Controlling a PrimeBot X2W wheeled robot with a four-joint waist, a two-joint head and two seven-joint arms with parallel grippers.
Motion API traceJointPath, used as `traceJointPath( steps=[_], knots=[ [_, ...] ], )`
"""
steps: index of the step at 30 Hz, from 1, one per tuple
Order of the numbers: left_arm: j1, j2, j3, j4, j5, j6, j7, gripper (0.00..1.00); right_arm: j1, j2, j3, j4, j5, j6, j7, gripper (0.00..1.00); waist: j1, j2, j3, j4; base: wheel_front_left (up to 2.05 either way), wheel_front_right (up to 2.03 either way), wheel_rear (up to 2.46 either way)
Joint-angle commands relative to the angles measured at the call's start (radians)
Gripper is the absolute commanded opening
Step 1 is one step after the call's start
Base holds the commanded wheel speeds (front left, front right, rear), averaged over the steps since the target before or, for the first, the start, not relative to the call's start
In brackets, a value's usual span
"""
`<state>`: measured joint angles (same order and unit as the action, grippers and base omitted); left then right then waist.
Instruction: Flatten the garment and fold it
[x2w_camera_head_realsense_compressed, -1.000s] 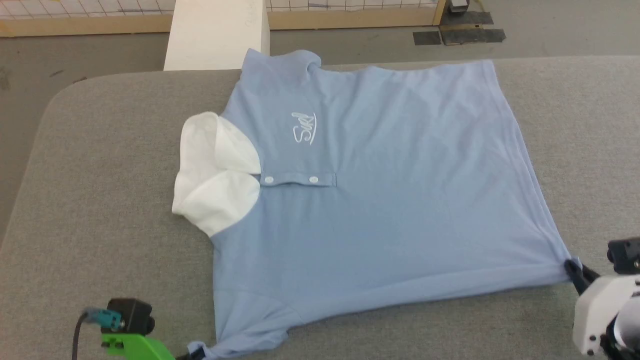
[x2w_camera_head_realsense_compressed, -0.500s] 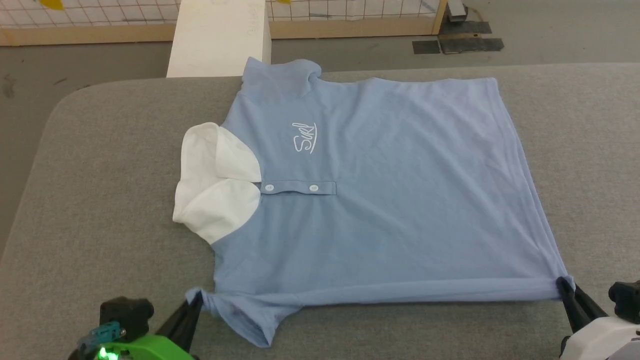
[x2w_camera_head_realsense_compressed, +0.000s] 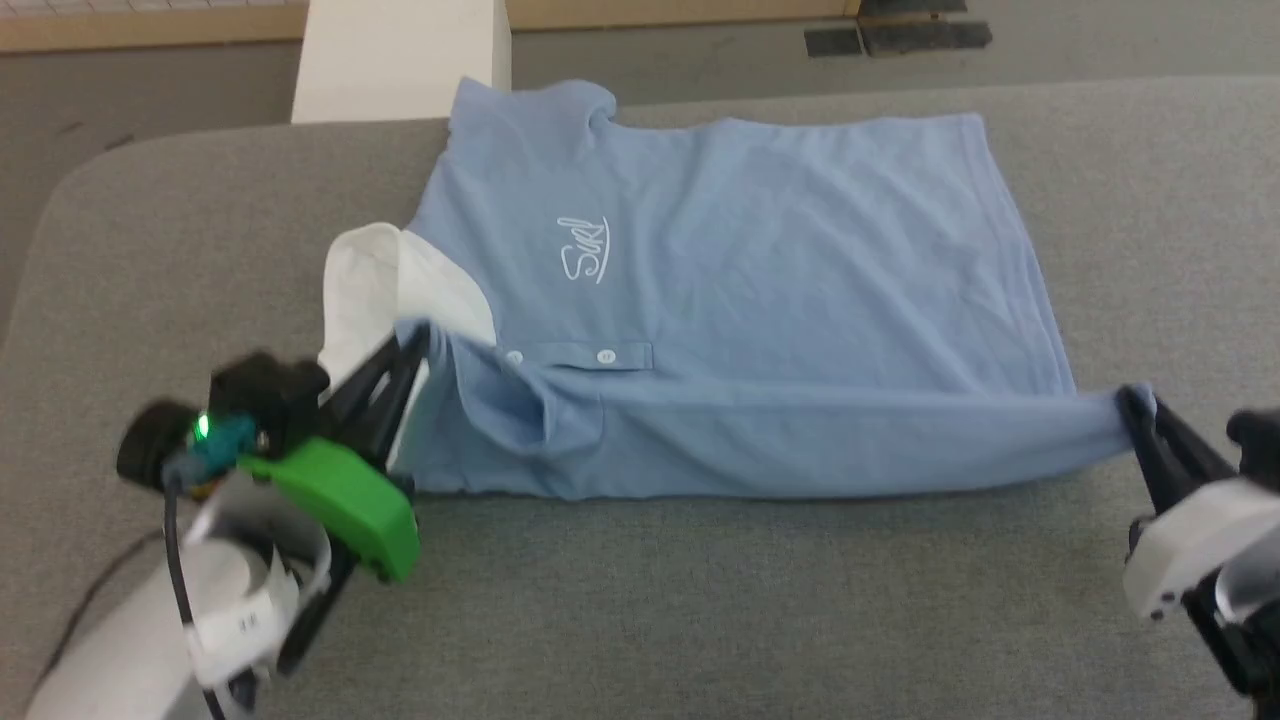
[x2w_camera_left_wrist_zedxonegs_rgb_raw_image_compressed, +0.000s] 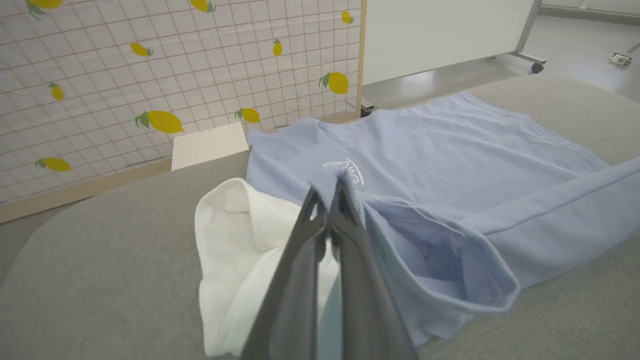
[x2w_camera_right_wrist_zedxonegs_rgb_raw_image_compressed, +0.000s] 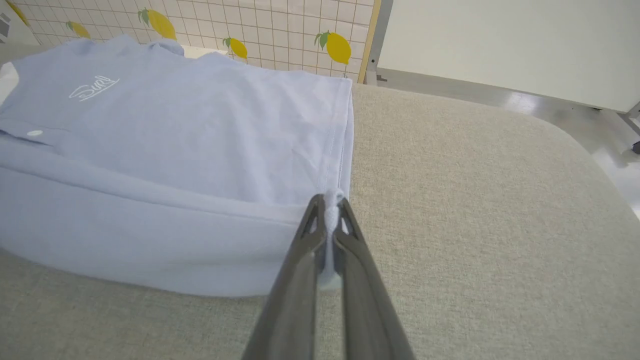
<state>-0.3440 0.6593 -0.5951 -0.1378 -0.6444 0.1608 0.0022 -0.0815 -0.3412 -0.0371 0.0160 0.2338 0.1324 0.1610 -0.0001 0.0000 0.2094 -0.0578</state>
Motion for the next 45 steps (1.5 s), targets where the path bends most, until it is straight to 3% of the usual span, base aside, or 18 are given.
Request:
traceJointPath(
  steps=[1,7,15,23,24,25,26,36,45],
  knots=[
    [-0.046,0.004,0.002,0.018,0.008,-0.013,0.018,0.0,-0.04,-0.009,0.009,0.012,0.01,-0.002,0.014,0.0,0.0001,0.0,0.051,-0.012,0.0,0.0,0.0],
    [-0.175,-0.021,0.014,0.121,-0.022,-0.051,0.076,0.0,-0.183,-0.031,0.046,0.09,0.032,-0.002,0.068,0.0,0.0001,0.0,0.137,-0.023,0.0,0.0,0.0],
    [-0.239,-0.044,0.012,0.291,-0.075,-0.058,0.177,0.0,-0.346,-0.048,0.105,0.225,0.084,-0.002,0.141,0.0,0.0001,0.0,0.219,-0.026,0.0,0.0,0.0],
    [-0.231,-0.079,-0.001,0.381,-0.165,-0.058,0.309,0.0,-0.433,-0.053,0.133,0.341,0.176,-0.002,0.321,0.0,0.0001,0.0,0.239,-0.015,0.0,0.0,0.0],
    [-0.229,-0.086,0.001,0.379,-0.172,-0.053,0.309,0.44,-0.436,-0.051,0.129,0.348,0.186,-0.002,0.346,0.0,0.0001,0.0,0.235,-0.012,0.0,0.0,0.0],
    [-0.227,-0.089,0.004,0.376,-0.171,-0.05,0.298,0.78,-0.436,-0.049,0.121,0.352,0.194,-0.002,0.361,0.0,0.0001,0.0,0.229,-0.009,0.0,0.0,0.0],
    [-0.221,-0.097,0.023,0.36,-0.147,-0.035,0.214,1.0,-0.43,-0.041,0.096,0.342,0.21,-0.002,0.364,1.0,0.0001,0.0,0.205,-0.001,0.0,0.0,0.0],
    [-0.09,-0.138,0.11,0.278,-0.028,0.117,-0.19,1.0,-0.272,0.021,-0.008,0.2,0.186,-0.002,0.139,1.0,0.0001,0.0,0.064,0.02,0.0,0.0,0.0],
    [0.096,-0.206,0.084,0.186,-0.026,0.184,-0.241,1.0,-0.079,0.155,-0.089,0.029,0.101,-0.002,-0.108,1.0,0.0001,0.0,0.006,0.009,0.0,0.0,0.0]
  ],
)
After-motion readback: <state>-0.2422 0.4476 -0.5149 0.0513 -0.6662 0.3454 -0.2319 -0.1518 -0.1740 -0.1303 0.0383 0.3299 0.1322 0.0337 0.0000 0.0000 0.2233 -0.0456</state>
